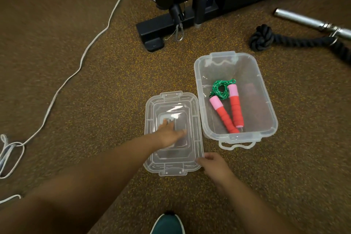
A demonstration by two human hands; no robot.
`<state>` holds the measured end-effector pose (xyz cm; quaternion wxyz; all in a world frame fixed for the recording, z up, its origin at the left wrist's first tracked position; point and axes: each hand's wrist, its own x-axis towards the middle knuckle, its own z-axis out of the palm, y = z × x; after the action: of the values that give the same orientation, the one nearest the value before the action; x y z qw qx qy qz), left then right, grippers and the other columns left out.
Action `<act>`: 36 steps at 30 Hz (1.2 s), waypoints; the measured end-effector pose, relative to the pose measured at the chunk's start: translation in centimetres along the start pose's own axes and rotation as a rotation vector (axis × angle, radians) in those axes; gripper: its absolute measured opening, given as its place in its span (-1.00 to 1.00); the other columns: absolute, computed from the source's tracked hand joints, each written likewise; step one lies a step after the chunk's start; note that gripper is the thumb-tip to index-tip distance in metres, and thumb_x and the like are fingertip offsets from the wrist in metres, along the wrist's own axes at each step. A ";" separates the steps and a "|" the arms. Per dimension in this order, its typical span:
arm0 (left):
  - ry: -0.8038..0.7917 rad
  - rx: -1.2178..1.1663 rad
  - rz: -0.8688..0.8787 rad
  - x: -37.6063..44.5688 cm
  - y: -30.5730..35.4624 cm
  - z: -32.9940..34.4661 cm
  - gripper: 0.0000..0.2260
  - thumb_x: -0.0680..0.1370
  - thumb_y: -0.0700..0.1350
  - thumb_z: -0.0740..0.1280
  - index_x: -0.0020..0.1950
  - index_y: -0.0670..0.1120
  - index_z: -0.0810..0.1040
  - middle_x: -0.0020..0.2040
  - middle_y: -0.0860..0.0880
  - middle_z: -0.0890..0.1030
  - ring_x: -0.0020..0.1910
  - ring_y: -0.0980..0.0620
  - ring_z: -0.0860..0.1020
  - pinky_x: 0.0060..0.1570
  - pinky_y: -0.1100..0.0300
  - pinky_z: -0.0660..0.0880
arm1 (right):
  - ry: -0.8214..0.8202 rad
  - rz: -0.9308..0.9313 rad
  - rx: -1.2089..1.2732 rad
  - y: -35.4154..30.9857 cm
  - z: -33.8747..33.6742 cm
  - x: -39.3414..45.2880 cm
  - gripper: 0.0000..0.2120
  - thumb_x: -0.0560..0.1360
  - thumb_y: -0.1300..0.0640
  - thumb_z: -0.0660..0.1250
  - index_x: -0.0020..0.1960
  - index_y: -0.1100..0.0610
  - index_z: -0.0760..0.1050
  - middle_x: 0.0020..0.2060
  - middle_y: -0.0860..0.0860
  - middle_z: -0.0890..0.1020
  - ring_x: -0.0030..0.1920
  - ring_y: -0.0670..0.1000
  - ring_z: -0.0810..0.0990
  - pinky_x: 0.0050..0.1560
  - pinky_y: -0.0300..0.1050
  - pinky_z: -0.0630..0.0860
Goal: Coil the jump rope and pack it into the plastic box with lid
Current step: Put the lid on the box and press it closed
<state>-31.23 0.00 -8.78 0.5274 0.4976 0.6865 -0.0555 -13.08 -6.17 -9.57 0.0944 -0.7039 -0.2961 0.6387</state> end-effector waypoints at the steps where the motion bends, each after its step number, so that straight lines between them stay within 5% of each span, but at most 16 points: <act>1: -0.007 -0.109 -0.035 -0.2 0.7 -0.3 -0.28 0.51 0.29 0.14 0.56 0.01 0.01 0.60 -0.09 -0.12 0.55 -0.18 0.00 0.47 -0.17 0.06 | -0.004 0.006 0.069 -0.4 0.4 -0.4 -0.69 0.44 0.24 0.36 0.17 0.19 0.45 0.00 0.08 0.63 -0.03 0.04 0.60 0.01 -0.05 0.54; 3: -0.027 -0.303 -0.118 -0.9 2.4 -1.1 -0.20 0.40 0.41 0.17 0.54 0.05 0.12 0.58 -0.12 0.06 0.49 -0.26 0.18 0.38 -0.24 0.21 | -0.016 -0.036 0.183 -1.5 1.3 -1.5 -0.68 0.42 0.32 0.35 0.15 0.21 0.44 -0.02 0.13 0.65 -0.05 0.10 0.65 -0.02 0.01 0.58; 6: -0.033 -0.485 -0.159 -2.0 5.3 -2.4 -0.13 0.33 0.41 0.28 0.53 0.06 0.12 0.56 -0.11 0.15 0.48 -0.27 0.19 0.29 -0.27 0.25 | 0.075 -0.209 0.182 -3.1 3.3 -3.0 -0.67 0.45 0.32 0.30 0.19 0.12 0.43 -0.05 0.09 0.65 -0.10 0.07 0.66 -0.13 -0.04 0.59; 9: 0.095 -0.587 -0.182 -3.0 6.9 -3.6 -0.11 0.38 0.19 0.43 0.53 -0.08 0.02 0.49 -0.17 0.26 0.39 -0.23 0.32 0.10 -0.10 0.36 | 0.101 -0.414 0.086 -4.9 5.1 -4.7 -0.59 0.46 0.24 0.28 0.27 0.01 0.42 -0.01 0.03 0.65 -0.03 0.04 0.64 0.03 0.06 0.58; 12: 0.296 -0.503 -0.197 -3.9 7.1 -4.6 -0.41 0.48 -0.12 0.36 0.42 -0.21 0.19 0.10 -0.19 0.51 -0.05 -0.11 0.51 -0.23 0.09 0.46 | 0.081 -0.542 -0.010 -6.5 6.0 -6.2 -0.47 0.37 0.13 0.35 0.33 -0.04 0.38 0.16 -0.01 0.59 0.12 0.00 0.59 0.19 0.06 0.51; 14: 0.425 -0.495 -0.182 -4.2 6.8 -5.8 -0.58 0.49 -0.22 0.29 0.33 -0.27 0.33 0.01 -0.21 0.54 -0.06 -0.18 0.55 -0.19 0.08 0.51 | 0.003 -0.600 -0.071 -7.3 6.1 -7.0 -0.42 0.38 0.05 0.39 0.37 -0.07 0.35 0.22 -0.03 0.53 0.15 -0.03 0.57 0.22 0.00 0.50; 17: 0.541 -0.586 -0.103 -5.5 6.7 -9.0 -0.57 0.50 -0.21 0.30 0.36 -0.22 0.36 0.19 -0.21 0.55 0.14 -0.24 0.54 0.04 0.01 0.51 | -0.073 -0.649 -0.073 -8.5 5.3 -8.1 -0.55 0.47 0.03 0.35 0.35 -0.05 0.41 0.17 0.00 0.55 0.07 -0.06 0.57 0.14 -0.14 0.51; 22: 0.669 -0.896 0.061 -8.8 6.5 -15.1 -0.49 0.41 -0.17 0.40 0.35 -0.13 0.40 0.12 -0.16 0.61 -0.02 -0.19 0.63 0.00 -0.18 0.59 | 0.070 -0.738 0.038 -10.7 1.1 -8.7 -0.70 0.54 0.13 0.28 0.27 0.02 0.49 0.07 -0.10 0.59 0.00 -0.25 0.54 0.07 -0.44 0.44; 26: 0.553 -1.088 0.206 -9.7 6.9 -15.8 -0.69 0.44 -0.28 0.32 0.18 -0.21 0.49 0.09 -0.21 0.63 -0.08 -0.15 0.68 -0.26 -0.08 0.64 | 0.271 -0.693 0.031 -12.0 -1.9 -7.3 -0.64 0.54 0.07 0.27 0.32 0.05 0.43 0.16 -0.04 0.56 0.16 -0.04 0.55 0.30 -0.07 0.43; 30: 0.295 -1.135 0.265 -9.0 7.8 -13.0 -0.60 0.51 -0.30 0.22 0.35 -0.16 0.36 0.20 -0.16 0.59 0.09 -0.13 0.63 -0.11 -0.01 0.64 | 0.210 -0.558 0.025 -12.5 -3.7 -6.6 -0.76 0.56 0.05 0.22 0.22 -0.02 0.36 -0.04 -0.13 0.57 -0.12 -0.12 0.55 -0.05 -0.32 0.49; 33: 0.162 -1.187 0.298 -8.0 7.8 -11.2 -0.55 0.53 -0.31 0.19 0.42 -0.12 0.29 0.25 -0.16 0.55 0.13 -0.14 0.61 -0.14 0.04 0.65 | 0.292 -0.506 0.046 -12.2 -5.2 -5.7 -0.60 0.53 0.09 0.25 0.34 0.13 0.40 -0.09 -0.01 0.61 -0.13 -0.04 0.55 0.00 -0.11 0.49; 36: 0.118 -1.214 0.313 -6.7 7.2 -10.1 -0.56 0.53 -0.32 0.21 0.41 -0.10 0.31 0.24 -0.17 0.56 0.12 -0.13 0.62 -0.12 0.04 0.64 | 0.278 -0.449 0.059 -11.9 -6.4 -5.3 -0.65 0.51 0.14 0.28 0.27 0.19 0.49 0.00 0.14 0.66 -0.13 0.02 0.58 -0.03 -0.03 0.52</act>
<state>-32.99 5.52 4.10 0.6790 0.2064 0.5427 0.4493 -10.53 2.16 2.07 0.2940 -0.6985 -0.4101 0.5074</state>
